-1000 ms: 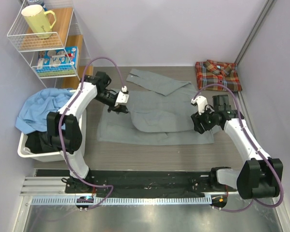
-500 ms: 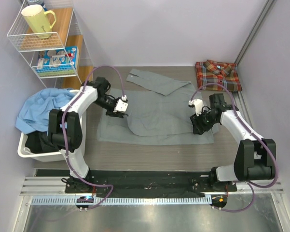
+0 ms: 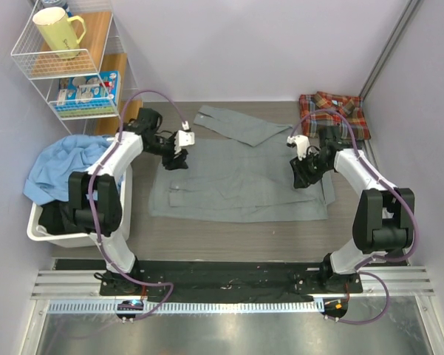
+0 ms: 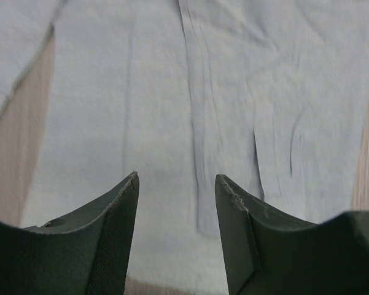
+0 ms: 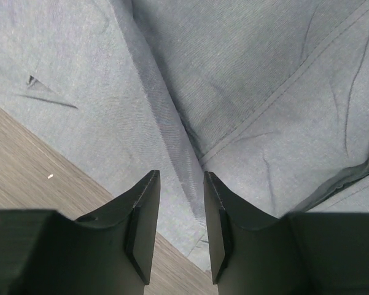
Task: Fold and stack the long sleeve shirts
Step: Fold the shirt
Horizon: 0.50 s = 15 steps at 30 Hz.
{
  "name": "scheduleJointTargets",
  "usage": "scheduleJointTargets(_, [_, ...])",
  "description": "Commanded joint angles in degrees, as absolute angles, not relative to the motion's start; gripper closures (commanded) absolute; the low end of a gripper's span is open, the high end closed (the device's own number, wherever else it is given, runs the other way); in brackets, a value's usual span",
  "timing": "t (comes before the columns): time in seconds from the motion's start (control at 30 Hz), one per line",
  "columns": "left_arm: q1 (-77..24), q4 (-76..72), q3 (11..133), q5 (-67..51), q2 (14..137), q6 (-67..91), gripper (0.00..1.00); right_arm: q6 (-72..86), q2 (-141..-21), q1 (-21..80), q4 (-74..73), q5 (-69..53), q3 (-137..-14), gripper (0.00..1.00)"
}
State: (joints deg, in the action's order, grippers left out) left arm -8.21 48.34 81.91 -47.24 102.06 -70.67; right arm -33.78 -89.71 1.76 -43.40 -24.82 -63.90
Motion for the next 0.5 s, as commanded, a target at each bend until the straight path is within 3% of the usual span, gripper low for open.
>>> scheduleJointTargets(0.0, [-14.7,38.3,87.3,-47.0,104.0,-53.9,0.48,-37.1,-90.2,2.6,-46.9,-26.2,-66.4,0.60])
scheduleJointTargets(0.27, [-16.6,30.9,84.2,-36.8,104.6,-33.3,0.50,-33.2,-95.4,9.8,-44.3,-24.7,-69.7,0.60])
scheduleJointTargets(0.47, [-13.9,31.3,76.3,-32.5,98.6,-27.5,0.50,-32.6,-100.9,12.9,-42.3,-21.7,-72.8,0.61])
